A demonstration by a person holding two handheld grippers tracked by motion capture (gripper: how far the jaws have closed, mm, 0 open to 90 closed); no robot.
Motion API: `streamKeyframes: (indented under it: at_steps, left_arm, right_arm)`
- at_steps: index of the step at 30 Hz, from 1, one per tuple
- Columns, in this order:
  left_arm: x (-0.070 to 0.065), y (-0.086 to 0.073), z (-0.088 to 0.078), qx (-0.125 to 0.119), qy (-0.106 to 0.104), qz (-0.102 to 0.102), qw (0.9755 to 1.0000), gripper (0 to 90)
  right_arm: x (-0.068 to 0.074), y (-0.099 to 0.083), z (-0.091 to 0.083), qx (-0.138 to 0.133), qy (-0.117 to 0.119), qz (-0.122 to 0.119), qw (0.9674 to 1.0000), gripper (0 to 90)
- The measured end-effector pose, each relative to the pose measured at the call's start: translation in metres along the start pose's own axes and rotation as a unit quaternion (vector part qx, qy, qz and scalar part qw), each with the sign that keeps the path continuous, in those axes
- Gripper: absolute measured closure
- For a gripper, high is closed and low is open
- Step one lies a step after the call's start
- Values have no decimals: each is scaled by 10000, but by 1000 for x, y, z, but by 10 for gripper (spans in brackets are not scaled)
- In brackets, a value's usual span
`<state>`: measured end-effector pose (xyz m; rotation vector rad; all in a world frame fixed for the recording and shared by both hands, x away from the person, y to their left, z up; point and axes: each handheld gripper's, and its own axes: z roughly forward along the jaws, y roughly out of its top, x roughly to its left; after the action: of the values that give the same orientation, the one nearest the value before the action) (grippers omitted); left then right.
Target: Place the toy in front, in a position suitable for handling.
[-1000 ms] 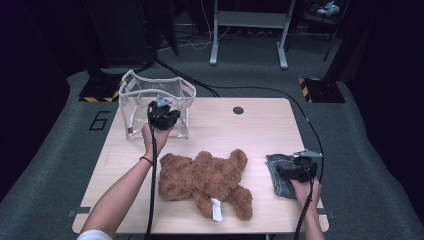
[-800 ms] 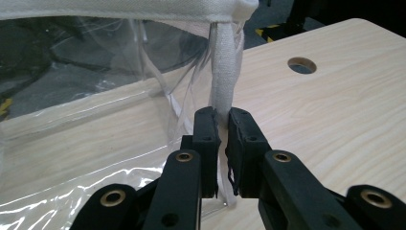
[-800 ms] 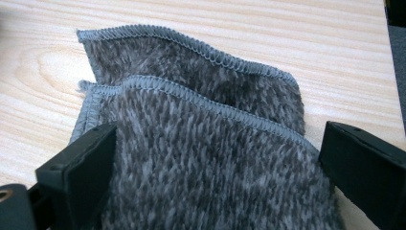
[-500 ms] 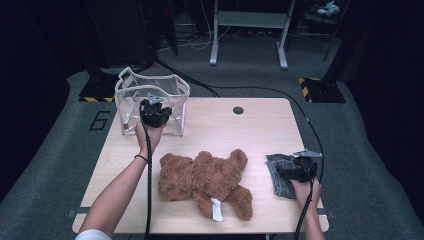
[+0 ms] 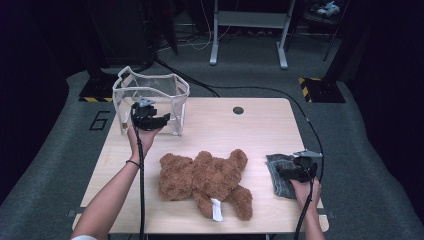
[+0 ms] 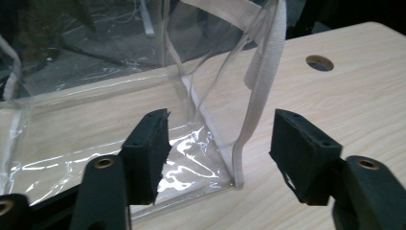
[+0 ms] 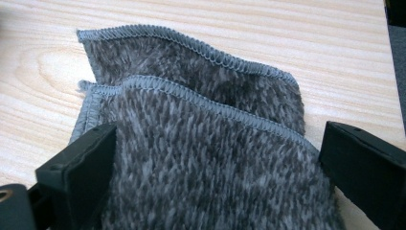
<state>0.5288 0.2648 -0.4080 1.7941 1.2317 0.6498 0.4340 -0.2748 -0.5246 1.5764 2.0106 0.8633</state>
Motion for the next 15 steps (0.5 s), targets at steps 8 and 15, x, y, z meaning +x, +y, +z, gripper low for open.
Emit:
streamKeyframes:
  at_steps: [8, 15]
  left_arm:
    - [9, -24, -24, 145, -121, -67, 9998, 230]
    - [11, -48, -39, 285, -156, -44, 9995, 180]
  right_arm:
    - [0, 0, 0, 9, 0, 1, 10000, 15]
    - [0, 0, 0, 10, 2, 4, 10000, 15]
